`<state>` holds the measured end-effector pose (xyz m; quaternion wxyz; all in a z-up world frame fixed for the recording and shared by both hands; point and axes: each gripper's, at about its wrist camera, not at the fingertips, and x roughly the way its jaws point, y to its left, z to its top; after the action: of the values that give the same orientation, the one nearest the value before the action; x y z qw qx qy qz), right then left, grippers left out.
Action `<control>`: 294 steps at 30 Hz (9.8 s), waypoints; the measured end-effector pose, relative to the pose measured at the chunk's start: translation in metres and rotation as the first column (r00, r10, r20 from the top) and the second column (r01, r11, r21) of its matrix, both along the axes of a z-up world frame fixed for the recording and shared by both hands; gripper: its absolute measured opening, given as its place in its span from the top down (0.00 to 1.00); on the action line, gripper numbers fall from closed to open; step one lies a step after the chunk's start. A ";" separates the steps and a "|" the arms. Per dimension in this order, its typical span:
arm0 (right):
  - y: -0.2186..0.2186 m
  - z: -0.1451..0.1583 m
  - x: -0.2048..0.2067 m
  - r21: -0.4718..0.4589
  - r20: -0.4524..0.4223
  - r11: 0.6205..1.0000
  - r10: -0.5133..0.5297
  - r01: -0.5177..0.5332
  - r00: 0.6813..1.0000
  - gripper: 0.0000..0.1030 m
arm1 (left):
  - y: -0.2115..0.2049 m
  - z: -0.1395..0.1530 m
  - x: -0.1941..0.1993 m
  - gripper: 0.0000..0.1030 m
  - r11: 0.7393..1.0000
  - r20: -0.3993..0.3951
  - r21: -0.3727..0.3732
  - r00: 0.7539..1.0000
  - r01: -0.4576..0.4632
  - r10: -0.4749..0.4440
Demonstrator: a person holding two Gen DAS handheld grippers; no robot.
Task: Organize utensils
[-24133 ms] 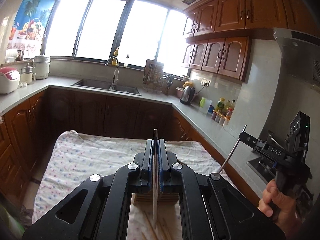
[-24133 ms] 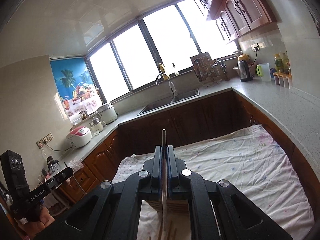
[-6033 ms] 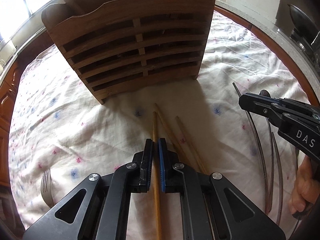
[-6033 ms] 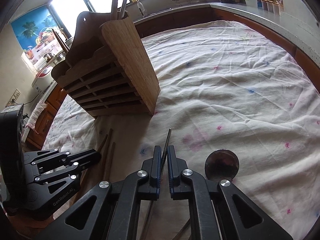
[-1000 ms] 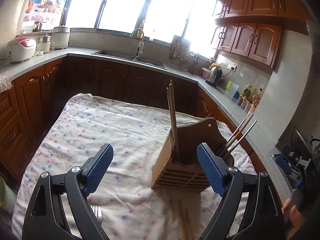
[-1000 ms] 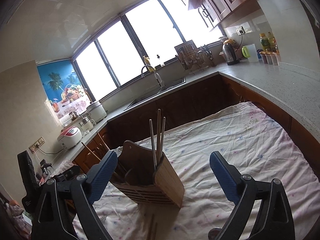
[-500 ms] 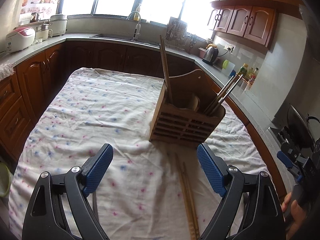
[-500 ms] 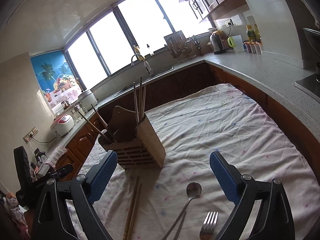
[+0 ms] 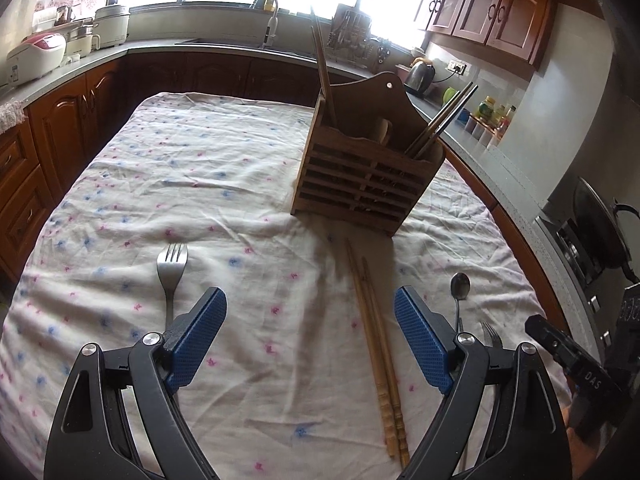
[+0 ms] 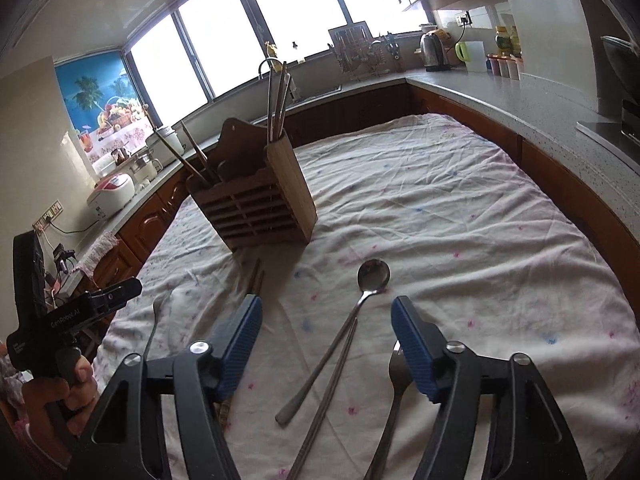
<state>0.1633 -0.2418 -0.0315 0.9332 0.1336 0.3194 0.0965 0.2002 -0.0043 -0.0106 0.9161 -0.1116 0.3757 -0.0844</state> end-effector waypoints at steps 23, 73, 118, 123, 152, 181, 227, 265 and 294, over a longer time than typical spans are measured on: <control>0.019 -0.059 0.030 -0.079 -0.235 0.996 0.014 -0.034 0.972 0.82 | -0.073 -0.058 0.102 0.82 0.978 -0.228 0.074 0.958 0.196 -0.175; 0.033 0.003 0.017 0.002 -0.129 0.993 0.114 -0.115 0.985 0.95 | -0.035 0.011 0.009 0.95 0.970 -0.080 0.016 0.967 0.242 -0.240; 0.039 0.129 0.030 0.015 0.217 0.990 0.135 -0.142 0.967 0.96 | 0.015 0.128 0.014 0.95 0.989 0.223 -0.049 0.967 0.136 -0.122; 0.040 0.145 0.048 0.017 0.255 0.991 0.126 -0.135 0.959 0.96 | 0.018 0.142 0.029 0.95 0.991 0.260 -0.048 0.960 0.122 -0.105; 0.042 0.185 0.152 0.047 0.386 0.997 0.036 -0.058 0.922 0.96 | 0.011 0.190 0.127 0.95 0.998 0.452 -0.036 0.891 0.054 -0.032; 0.068 0.097 0.171 0.000 0.347 1.000 0.024 -0.026 0.938 0.96 | -0.003 0.104 0.150 0.95 1.000 0.399 0.009 0.917 -0.019 0.013; 0.042 0.095 0.182 0.054 0.279 0.999 -0.009 -0.006 0.960 0.79 | -0.003 0.095 0.150 0.69 1.000 0.336 0.010 0.942 -0.008 0.004; 0.032 0.040 0.004 0.101 0.260 0.993 0.031 -0.059 0.965 0.04 | 0.046 0.030 -0.057 0.11 0.974 0.222 0.027 0.951 -0.227 0.215; 0.042 -0.009 -0.124 -0.153 0.430 0.988 0.057 0.011 0.901 0.00 | 0.002 -0.015 -0.182 0.00 0.949 0.383 0.201 0.911 -0.244 0.153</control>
<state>0.0393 -0.2001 -0.0402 0.9870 0.0337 0.1120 0.1101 0.0178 -0.0023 -0.0257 0.9800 -0.0186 0.1945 0.0374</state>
